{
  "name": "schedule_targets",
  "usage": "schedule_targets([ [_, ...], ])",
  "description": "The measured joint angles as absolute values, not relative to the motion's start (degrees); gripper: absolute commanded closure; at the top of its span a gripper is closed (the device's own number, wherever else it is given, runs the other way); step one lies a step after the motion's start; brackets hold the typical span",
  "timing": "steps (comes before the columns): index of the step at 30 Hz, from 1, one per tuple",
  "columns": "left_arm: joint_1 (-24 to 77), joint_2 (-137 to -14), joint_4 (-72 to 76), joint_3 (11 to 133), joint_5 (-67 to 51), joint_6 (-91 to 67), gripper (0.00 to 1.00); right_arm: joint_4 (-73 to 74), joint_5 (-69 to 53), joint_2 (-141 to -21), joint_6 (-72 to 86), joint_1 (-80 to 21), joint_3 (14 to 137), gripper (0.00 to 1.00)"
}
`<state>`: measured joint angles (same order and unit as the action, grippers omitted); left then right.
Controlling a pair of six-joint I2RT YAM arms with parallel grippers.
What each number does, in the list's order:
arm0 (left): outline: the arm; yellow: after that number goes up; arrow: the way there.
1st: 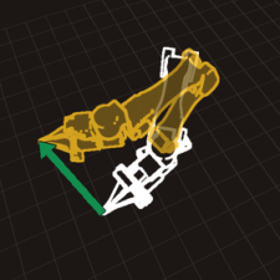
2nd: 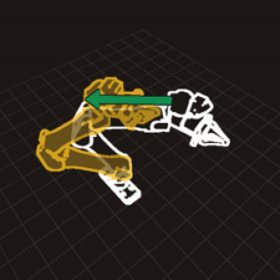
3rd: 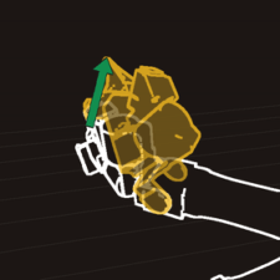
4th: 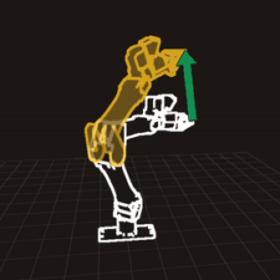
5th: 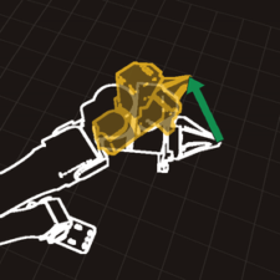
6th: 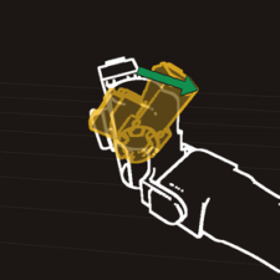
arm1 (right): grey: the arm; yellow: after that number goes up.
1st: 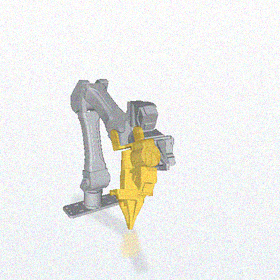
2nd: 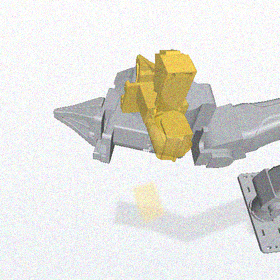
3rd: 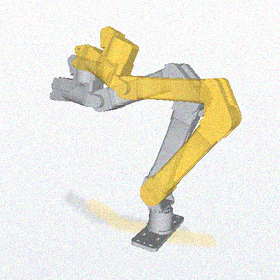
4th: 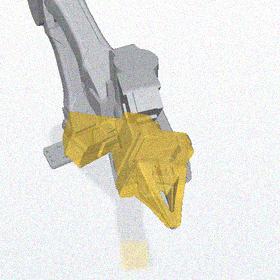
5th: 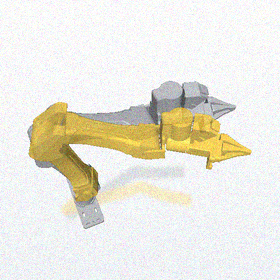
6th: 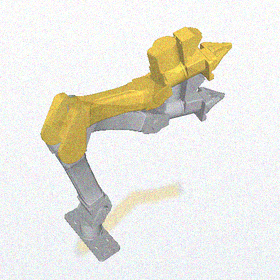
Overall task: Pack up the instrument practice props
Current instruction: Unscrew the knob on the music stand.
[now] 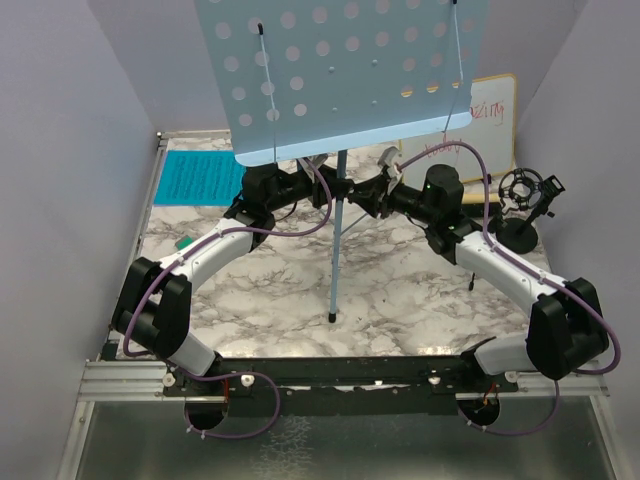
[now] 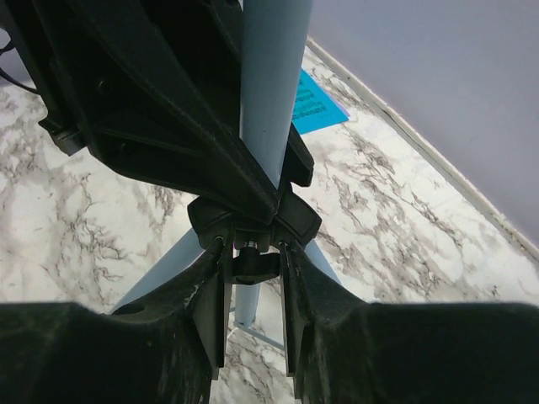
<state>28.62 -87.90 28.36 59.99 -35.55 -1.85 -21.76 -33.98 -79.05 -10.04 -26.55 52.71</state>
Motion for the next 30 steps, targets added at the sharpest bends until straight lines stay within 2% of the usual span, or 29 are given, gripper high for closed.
schedule_targets([
  [6,28.62,-87.9,28.36,59.99,-35.57,-1.87,1.0,-20.56,-34.98,-78.72,-14.59,-26.57,53.01,0.74],
  [14,28.64,-87.79,28.05,59.99,-35.73,-1.85,1.0,-15.92,-34.96,-77.01,-27.16,-27.97,53.49,0.75],
  [23,28.64,-87.55,27.59,59.99,-36.03,-1.83,1.0,-8.08,-30.02,-75.37,-42.74,-31.83,55.48,0.73],
  [30,28.62,-87.5,27.51,59.99,-36.16,-1.85,1.0,-2.28,-23.49,-75.2,-50.22,-35.35,57.82,0.67],
])
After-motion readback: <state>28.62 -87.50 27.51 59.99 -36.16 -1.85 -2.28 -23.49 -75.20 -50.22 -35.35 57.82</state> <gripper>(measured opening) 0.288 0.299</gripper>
